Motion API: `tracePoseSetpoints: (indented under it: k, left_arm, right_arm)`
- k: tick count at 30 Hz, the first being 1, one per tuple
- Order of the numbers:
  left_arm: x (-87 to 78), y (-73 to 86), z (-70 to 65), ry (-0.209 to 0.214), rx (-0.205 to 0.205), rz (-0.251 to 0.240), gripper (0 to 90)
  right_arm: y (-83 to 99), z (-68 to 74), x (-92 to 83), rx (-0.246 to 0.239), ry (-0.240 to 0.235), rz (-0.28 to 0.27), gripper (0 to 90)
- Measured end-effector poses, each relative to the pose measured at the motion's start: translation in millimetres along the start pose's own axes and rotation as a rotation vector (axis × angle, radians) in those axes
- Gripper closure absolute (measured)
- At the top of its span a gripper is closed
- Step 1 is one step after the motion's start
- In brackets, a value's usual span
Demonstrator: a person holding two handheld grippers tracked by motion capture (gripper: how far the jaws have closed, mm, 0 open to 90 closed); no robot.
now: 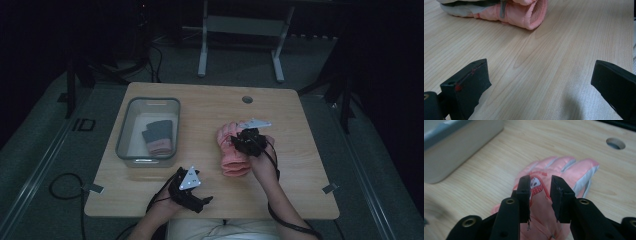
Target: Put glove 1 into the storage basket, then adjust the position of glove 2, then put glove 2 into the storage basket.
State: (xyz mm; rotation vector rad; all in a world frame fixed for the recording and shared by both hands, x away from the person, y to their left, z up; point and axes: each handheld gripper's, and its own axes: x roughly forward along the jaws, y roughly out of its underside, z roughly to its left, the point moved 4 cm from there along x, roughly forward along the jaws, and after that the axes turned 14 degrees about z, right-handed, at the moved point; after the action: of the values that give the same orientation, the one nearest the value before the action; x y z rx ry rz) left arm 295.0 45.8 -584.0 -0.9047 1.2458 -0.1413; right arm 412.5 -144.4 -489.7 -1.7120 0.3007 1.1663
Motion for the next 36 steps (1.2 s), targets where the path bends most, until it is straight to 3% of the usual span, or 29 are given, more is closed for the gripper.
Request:
tracePoseSetpoints:
  k: [5,18,22,23,25,29,32,35,36]
  left_arm:
    - [-0.1,-0.4,-0.1,0.004,-0.001,0.000,1.4]
    - [-4.2,-3.6,-0.1,0.019,-0.022,-0.024,1.4]
    - [-10.4,-12.7,-0.5,0.018,-0.046,-0.045,2.3]
    - [-13.3,-16.1,-0.9,0.008,-0.077,-0.029,3.2]
    - [-16.5,-20.0,-1.7,-0.002,-0.093,-0.027,3.1]
    - [-24.5,-33.3,1.9,-0.011,-0.134,-0.052,3.2]
    - [-28.9,-47.6,8.4,0.024,-0.167,-0.097,4.2]
    - [-27.0,-57.5,12.6,0.020,-0.161,-0.094,4.8]
    - [-23.8,-67.9,17.7,0.011,-0.148,-0.082,4.9]
  right_arm:
    - [-2.6,-3.3,-11.5,-0.012,-0.007,-0.026,67.1]
    - [6.3,-14.0,-15.7,-0.022,-0.017,-0.020,65.8]
    - [7.1,-22.2,-22.9,-0.080,-0.036,-0.035,62.4]
    - [6.7,-24.2,-23.6,-0.094,-0.026,-0.030,62.4]
    - [6.0,-28.2,-26.3,-0.111,-0.030,-0.032,61.9]
    - [4.6,-37.8,-30.9,-0.107,-0.024,-0.035,62.2]
    - [1.8,-42.4,-33.8,-0.102,-0.023,-0.052,62.5]
    - [0.3,-42.9,-35.2,-0.098,-0.028,-0.064,62.7]
    - [-0.9,-42.1,-36.0,-0.100,-0.033,-0.073,62.7]
